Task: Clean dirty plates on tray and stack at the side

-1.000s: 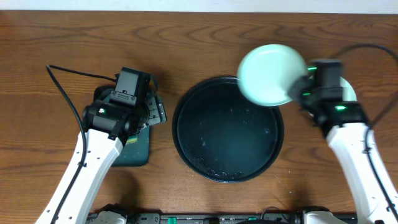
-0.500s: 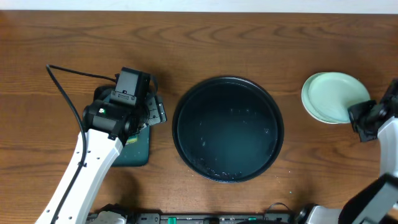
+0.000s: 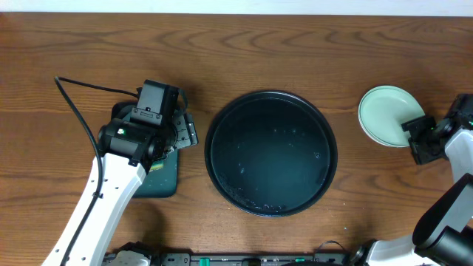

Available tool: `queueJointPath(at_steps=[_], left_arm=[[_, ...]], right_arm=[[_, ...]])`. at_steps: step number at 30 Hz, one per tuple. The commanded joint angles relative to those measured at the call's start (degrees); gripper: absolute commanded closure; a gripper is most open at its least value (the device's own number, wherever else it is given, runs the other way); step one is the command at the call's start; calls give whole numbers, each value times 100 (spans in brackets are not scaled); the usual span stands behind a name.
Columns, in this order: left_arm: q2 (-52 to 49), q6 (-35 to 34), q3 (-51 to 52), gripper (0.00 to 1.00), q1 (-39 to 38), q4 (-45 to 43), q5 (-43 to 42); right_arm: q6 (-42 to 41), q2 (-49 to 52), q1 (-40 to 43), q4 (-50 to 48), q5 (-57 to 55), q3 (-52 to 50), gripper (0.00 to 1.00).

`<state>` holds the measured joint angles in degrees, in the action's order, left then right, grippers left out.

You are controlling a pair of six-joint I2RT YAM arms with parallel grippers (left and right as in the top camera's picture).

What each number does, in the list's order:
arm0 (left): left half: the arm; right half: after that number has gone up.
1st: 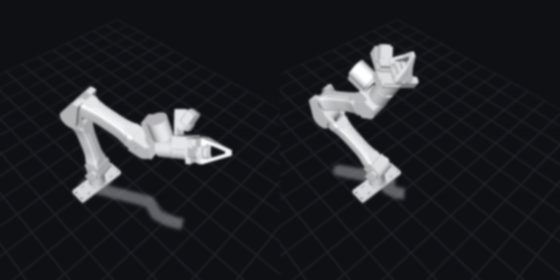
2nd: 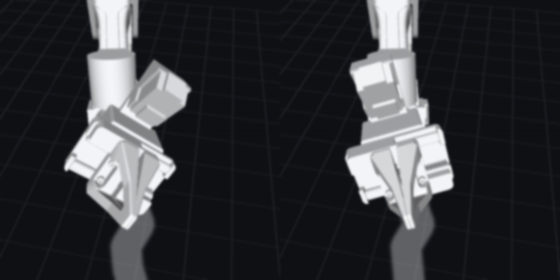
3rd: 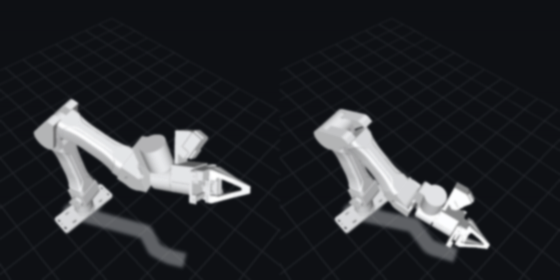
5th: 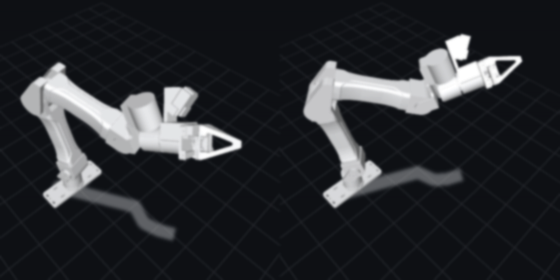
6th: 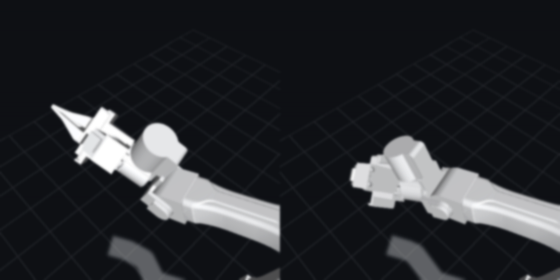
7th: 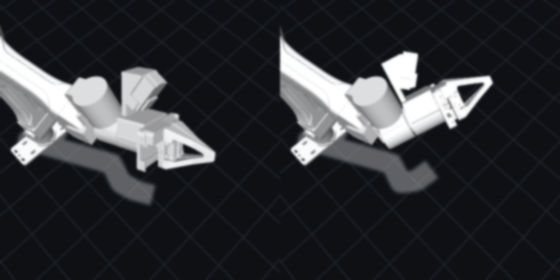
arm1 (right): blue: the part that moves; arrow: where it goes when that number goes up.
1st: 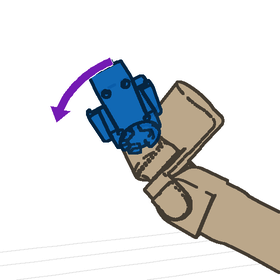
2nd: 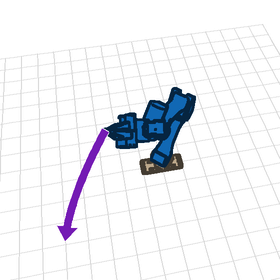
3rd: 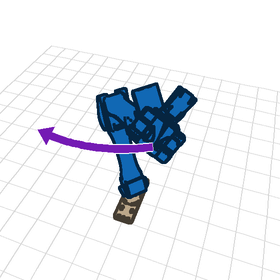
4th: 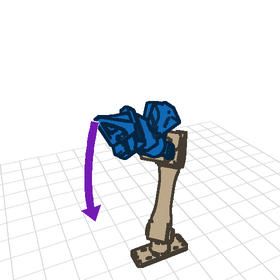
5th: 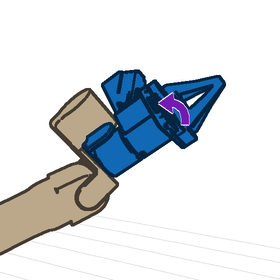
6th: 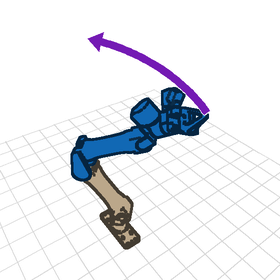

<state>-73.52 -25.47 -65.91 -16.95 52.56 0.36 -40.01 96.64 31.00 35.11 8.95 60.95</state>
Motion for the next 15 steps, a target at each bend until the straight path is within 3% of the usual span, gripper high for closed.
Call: queueJointPath(at_steps=[1, 3, 4, 6, 9, 11, 12, 14, 15], left_arm=[[-17, 35, 7, 21, -13, 26, 70], [-17, 35, 7, 21, -13, 31, 70], [-17, 35, 7, 21, -13, 31, 70], [-17, 35, 7, 21, -13, 31, 68], [-17, 35, 7, 21, -13, 31, 68], [-17, 35, 7, 21, -13, 31, 70], [-17, 35, 7, 21, -13, 31, 70], [-17, 35, 7, 21, -13, 33, 70], [-15, 39, 7, 20, -13, 33, 68]], right_arm=[[424, -44, -35, -37, 269, 256, 25], [452, -44, -35, 26, 271, 306, 5], [450, -44, -35, 50, 275, 315, 1], [452, -44, -57, 98, 267, 315, 2], [481, -70, -92, 101, 297, 321, 15], [645, -125, -111, 92, 295, 352, 53], [673, -168, -116, 101, 295, 385, 59], [706, -223, -127, 116, 354, 407, 62], [785, -291, -146, 144, 457, 426, 71]])
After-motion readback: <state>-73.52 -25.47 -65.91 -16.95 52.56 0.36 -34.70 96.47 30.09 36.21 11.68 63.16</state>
